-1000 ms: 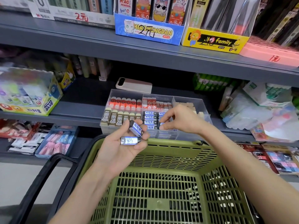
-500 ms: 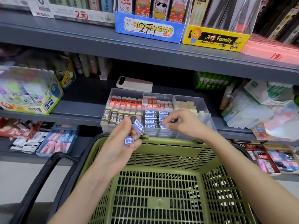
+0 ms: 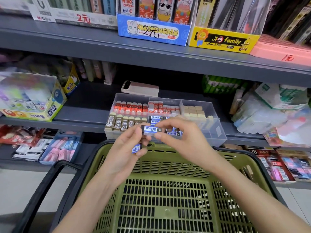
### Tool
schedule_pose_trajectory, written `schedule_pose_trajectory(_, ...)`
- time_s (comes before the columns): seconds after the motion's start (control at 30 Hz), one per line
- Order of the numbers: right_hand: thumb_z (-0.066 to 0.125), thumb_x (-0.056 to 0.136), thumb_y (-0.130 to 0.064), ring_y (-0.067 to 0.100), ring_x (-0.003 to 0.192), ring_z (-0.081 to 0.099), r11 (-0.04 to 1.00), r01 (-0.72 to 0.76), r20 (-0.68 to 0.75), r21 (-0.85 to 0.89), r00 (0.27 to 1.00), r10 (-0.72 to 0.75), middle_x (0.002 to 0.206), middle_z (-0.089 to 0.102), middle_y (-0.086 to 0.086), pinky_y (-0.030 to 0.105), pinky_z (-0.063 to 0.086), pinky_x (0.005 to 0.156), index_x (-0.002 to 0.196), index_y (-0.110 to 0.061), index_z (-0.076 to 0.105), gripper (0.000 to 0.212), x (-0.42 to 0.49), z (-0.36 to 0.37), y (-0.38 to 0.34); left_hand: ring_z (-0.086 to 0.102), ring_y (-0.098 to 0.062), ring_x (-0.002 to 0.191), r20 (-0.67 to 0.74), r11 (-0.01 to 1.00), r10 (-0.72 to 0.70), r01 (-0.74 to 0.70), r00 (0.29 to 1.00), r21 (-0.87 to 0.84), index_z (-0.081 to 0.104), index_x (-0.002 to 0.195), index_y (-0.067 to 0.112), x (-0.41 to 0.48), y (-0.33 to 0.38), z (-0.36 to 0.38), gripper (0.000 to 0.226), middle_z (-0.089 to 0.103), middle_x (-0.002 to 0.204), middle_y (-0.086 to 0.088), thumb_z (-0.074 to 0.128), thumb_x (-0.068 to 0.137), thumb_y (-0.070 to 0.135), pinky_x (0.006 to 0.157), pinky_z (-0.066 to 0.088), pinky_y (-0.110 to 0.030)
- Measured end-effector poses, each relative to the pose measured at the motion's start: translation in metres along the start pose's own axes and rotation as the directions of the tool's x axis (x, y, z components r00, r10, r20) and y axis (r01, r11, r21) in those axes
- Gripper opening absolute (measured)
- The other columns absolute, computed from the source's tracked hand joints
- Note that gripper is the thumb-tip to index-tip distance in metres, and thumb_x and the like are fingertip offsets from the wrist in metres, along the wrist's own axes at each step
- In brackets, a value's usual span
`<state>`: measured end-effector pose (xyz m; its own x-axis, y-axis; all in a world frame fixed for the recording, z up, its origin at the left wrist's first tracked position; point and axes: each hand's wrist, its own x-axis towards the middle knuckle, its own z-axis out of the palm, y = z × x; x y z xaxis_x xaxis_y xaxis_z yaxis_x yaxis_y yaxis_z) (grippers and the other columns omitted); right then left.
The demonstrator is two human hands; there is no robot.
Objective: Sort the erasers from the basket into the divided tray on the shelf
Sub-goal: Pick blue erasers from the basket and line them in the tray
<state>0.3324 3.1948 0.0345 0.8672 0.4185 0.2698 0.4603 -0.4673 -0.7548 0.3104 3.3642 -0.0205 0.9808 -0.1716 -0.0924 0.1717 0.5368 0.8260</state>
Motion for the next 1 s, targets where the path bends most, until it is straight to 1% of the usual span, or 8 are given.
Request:
schedule_pose_trajectory(0.1, 0.069, 0.081, -0.032, -0.003, 0.085, 0.052, 0.998, -0.045, -0.095, -0.036, 0.995, 0.042, 0.082, 0.062, -0.025, 0.011, 0.038, 0.080, 0.089, -0.048, 0.060, 0.020, 0.002, -0.018, 0.013, 0.037, -0.006, 0.055, -0.027, 1.000, -0.013, 0.013, 1.000, -0.027, 0.072, 0.105, 0.016, 0.000, 0.000, 0.000, 0.034, 0.044, 0.060, 0.003, 0.058, 0.084, 0.038, 0.046, 0.035, -0.018)
schedule_pose_trajectory(0.23, 0.073, 0.076, -0.038, 0.014, 0.098, 0.049, 0.892, -0.233, -0.202, -0.388, 0.965, 0.164, 0.091, 0.059, -0.014, 0.039, 0.035, 0.093, 0.089, -0.030, 0.073, 0.016, 0.015, -0.045, 0.048, 0.032, -0.010, 0.054, -0.066, 0.981, -0.070, 0.056, 0.995, -0.183, 0.071, 0.102, 0.007, 0.001, 0.003, -0.003, 0.038, 0.036, 0.058, 0.002, 0.054, 0.088, 0.037, 0.047, 0.032, -0.021)
schedule_pose_trajectory(0.33, 0.071, 0.074, -0.048, 0.015, 0.108, 0.044, 0.788, -0.268, -0.125, -0.555, 0.963, 0.240, 0.100, 0.055, -0.012, 0.032, 0.025, 0.087, 0.095, -0.035, 0.072, 0.024, 0.021, -0.040, 0.065, 0.038, -0.012, 0.062, -0.022, 0.963, -0.098, 0.089, 0.995, -0.255, 0.070, 0.104, 0.002, 0.000, 0.004, -0.005, 0.035, 0.040, 0.067, -0.001, 0.059, 0.084, 0.028, 0.056, 0.034, -0.024)
schedule_pose_trajectory(0.5, 0.070, 0.074, -0.051, 0.012, 0.112, 0.038, 0.796, -0.218, -0.094, -0.565, 0.975, 0.200, 0.103, 0.050, -0.019, 0.027, 0.015, 0.083, 0.086, -0.041, 0.072, 0.016, 0.025, -0.025, 0.072, 0.045, -0.018, 0.073, 0.168, 0.909, -0.165, 0.216, 0.972, -0.357, 0.070, 0.101, 0.003, 0.000, 0.009, -0.004, 0.053, 0.049, 0.076, -0.006, 0.072, 0.049, 0.010, 0.072, 0.036, -0.030)
schedule_pose_trajectory(0.63, 0.069, 0.076, -0.043, 0.013, 0.113, 0.039, 0.778, -0.186, -0.111, -0.600, 0.983, 0.149, 0.110, 0.052, -0.016, 0.023, 0.009, 0.077, 0.087, -0.040, 0.072, 0.012, 0.021, -0.022, 0.073, 0.047, -0.018, 0.077, 0.203, 0.889, -0.149, 0.221, 0.968, -0.400, 0.070, 0.103, 0.005, 0.001, 0.010, -0.003, 0.054, 0.051, 0.078, -0.006, 0.075, 0.049, 0.003, 0.074, 0.042, -0.030)
schedule_pose_trajectory(0.83, 0.061, 0.083, -0.040, 0.018, 0.118, 0.037, 0.706, -0.152, -0.086, -0.692, 0.988, 0.129, 0.121, 0.053, -0.011, 0.034, 0.019, 0.089, 0.099, -0.038, 0.072, 0.019, 0.016, -0.018, 0.073, 0.058, -0.019, 0.077, 0.043, 0.958, -0.087, 0.095, 0.995, -0.269, 0.070, 0.094, 0.007, 0.001, 0.005, 0.002, 0.016, 0.059, 0.079, -0.008, 0.062, 0.080, 0.006, 0.073, 0.054, -0.030)
schedule_pose_trajectory(0.93, 0.056, 0.086, -0.047, 0.016, 0.118, 0.037, 0.662, -0.203, -0.137, -0.722, 0.979, 0.151, 0.122, 0.053, -0.012, 0.034, 0.021, 0.091, 0.103, -0.038, 0.070, 0.023, 0.014, -0.016, 0.064, 0.066, -0.019, 0.077, -0.114, 0.994, -0.023, 0.011, 0.993, -0.108, 0.068, 0.091, 0.007, 0.001, 0.004, 0.006, 0.018, 0.066, 0.076, -0.007, 0.063, 0.075, 0.012, 0.079, 0.058, -0.037)
schedule_pose_trajectory(1.0, 0.059, 0.087, -0.043, 0.016, 0.110, 0.047, 0.786, -0.216, -0.258, -0.579, 0.963, 0.074, 0.110, 0.061, -0.011, 0.033, 0.026, 0.090, 0.095, -0.030, 0.073, 0.021, 0.006, -0.011, 0.050, 0.068, -0.016, 0.079, -0.209, 0.998, 0.047, -0.037, 0.977, 0.054, 0.071, 0.087, 0.016, -0.001, 0.004, 0.009, 0.021, 0.071, 0.078, -0.002, 0.069, 0.066, 0.022, 0.082, 0.057, -0.034)
